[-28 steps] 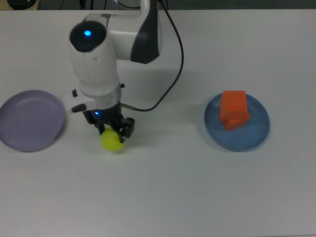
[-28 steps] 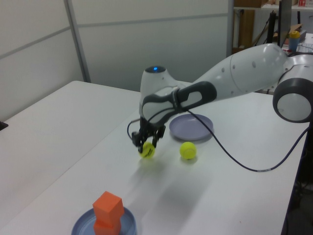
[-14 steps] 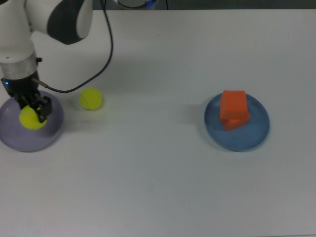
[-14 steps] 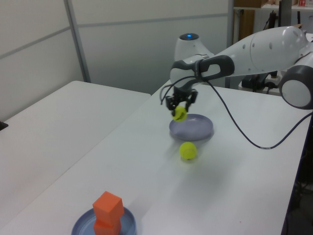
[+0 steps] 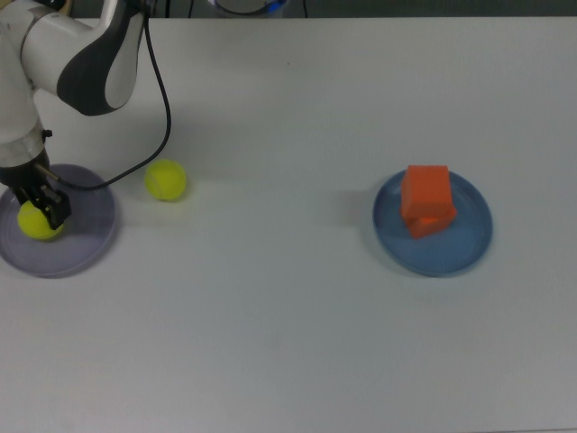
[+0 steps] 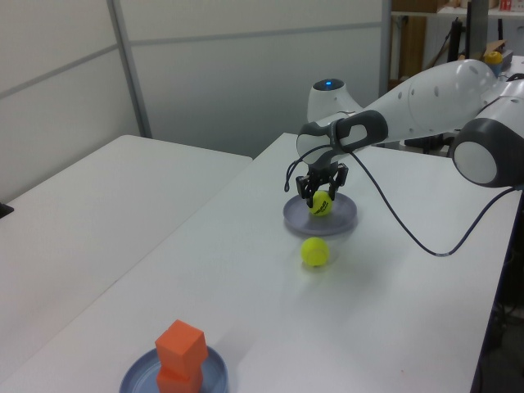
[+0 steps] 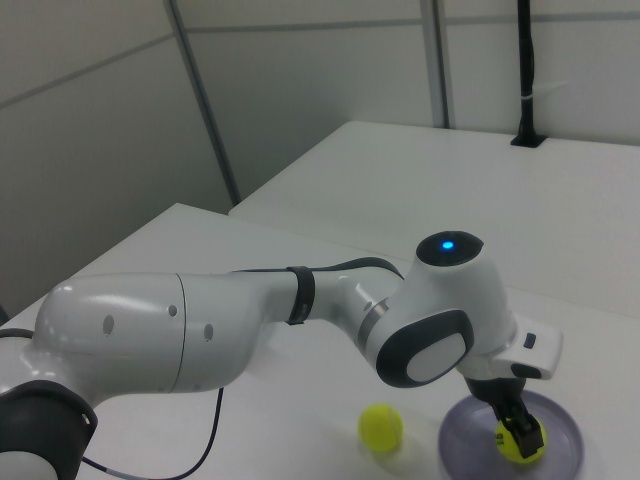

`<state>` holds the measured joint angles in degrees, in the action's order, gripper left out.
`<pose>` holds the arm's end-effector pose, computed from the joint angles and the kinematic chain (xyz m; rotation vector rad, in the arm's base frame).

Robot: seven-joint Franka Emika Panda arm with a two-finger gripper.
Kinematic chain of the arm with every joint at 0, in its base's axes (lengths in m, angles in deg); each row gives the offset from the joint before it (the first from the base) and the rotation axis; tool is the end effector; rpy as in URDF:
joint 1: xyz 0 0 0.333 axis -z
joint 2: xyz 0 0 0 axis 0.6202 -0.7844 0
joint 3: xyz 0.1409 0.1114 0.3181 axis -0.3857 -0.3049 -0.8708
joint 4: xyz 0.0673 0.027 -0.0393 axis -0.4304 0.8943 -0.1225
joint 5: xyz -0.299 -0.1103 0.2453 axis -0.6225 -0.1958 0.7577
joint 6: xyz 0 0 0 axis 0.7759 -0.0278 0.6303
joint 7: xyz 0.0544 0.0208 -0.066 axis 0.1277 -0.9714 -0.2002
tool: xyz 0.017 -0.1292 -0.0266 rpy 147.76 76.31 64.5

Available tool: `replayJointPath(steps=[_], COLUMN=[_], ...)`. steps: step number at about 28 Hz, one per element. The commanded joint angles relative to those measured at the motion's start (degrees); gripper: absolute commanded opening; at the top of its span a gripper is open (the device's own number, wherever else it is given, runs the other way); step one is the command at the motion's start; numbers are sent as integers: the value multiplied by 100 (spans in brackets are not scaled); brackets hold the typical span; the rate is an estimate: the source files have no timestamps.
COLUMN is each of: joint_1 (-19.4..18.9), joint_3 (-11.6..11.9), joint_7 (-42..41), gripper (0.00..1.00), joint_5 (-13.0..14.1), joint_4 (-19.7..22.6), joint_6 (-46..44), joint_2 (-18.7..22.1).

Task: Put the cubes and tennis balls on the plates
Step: 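Carry the ball onto the lavender plate and release it, then lower the gripper onto the second tennis ball and grasp it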

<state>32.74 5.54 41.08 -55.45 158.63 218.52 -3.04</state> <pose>0.7369 -0.1378 0.3581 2.9963 -0.6379 0.2827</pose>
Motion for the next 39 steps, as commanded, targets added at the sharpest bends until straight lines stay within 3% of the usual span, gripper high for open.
replayJointPath(steps=[1,8,17,25,39], joint_1=[-56,-144,-609,-697,-706], joint_3=[33,-19,-151,-555,-635], joint_7=[-97,-88,-325,-370,-378], gripper=[100,100,100,100,100], joint_5=[106,132,115,115,53], joint_4=[-25,18,36,475,1257], joint_6=[88,-78,-1326,-1424,-1380], joint_2=[15,453,841,850,1087])
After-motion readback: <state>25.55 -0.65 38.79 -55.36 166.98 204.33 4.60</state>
